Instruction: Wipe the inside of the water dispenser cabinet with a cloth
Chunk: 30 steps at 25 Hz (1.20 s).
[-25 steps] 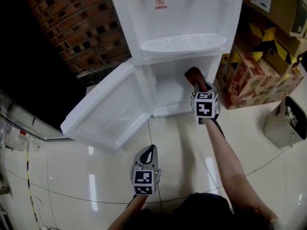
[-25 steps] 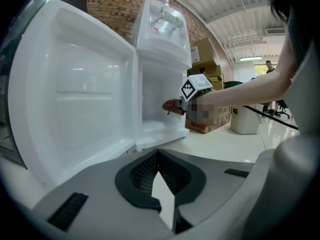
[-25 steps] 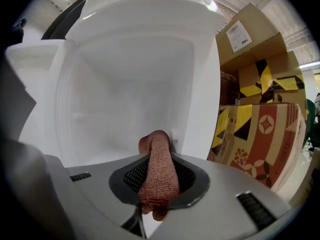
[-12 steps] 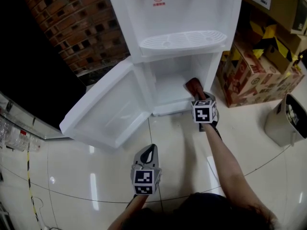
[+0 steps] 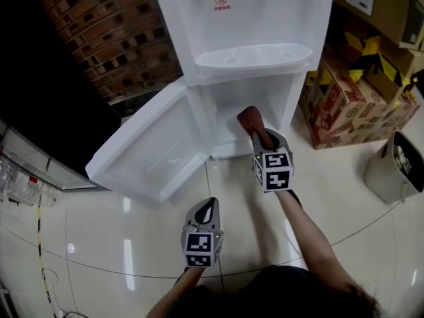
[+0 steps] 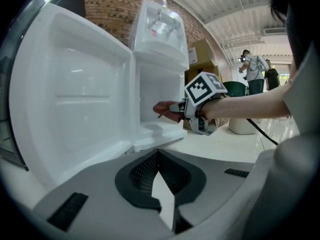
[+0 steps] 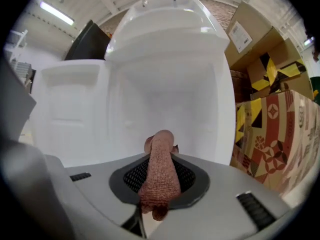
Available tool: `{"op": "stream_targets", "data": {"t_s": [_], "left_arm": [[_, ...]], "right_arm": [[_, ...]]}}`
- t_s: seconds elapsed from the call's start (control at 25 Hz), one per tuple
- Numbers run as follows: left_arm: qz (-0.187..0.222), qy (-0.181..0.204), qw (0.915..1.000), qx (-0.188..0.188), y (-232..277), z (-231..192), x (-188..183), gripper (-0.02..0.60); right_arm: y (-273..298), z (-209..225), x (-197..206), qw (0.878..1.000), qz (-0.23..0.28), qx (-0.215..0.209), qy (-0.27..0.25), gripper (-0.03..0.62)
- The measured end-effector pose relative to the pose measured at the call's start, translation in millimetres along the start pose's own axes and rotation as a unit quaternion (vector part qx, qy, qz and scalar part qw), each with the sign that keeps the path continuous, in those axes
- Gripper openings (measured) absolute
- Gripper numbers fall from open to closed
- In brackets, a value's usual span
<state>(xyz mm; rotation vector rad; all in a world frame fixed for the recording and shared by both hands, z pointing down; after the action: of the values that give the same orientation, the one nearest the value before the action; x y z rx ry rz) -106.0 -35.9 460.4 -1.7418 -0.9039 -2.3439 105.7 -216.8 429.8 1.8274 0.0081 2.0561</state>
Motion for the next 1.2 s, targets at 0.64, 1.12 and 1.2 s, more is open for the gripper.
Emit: {"op": "stream_targets", "data": {"t_s": [0.64,1.12,1.2], "left_arm": [[-0.009,-0.032,0.9974,-0.065,-37.5,-31.8,10.8,-0.014],[-0.004,-0.034,0.9969,-0.070,-58.2,-43.7,15.5,-0.014],[-0.004,-0.035,0.9970,-0.070,-58.1,-43.7,15.9,-0.014]], "right_arm": [[-91.0,-249.5,-48.5,0.908,0.080,-0.391,-0.128,0.081],[-37.5,-245.9,-69.4,0.930,0.086,-0.330,-0.138,0.081],[-27.0,-221.6,-79.1,0.944,0.091,-0.293,-0.121,0.081]]}}
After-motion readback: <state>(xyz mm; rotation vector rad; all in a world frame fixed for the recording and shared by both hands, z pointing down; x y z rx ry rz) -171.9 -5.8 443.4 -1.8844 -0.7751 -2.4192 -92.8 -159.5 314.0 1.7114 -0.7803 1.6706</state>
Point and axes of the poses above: the fingertips, and each gripper's own axes: y forward along the fingers, z to its right, x out of its underside, the point moved 9 cm from there along -y, backward along the fingers, and after that the axes turned 11 degrees about y, right-handed, at the moved point
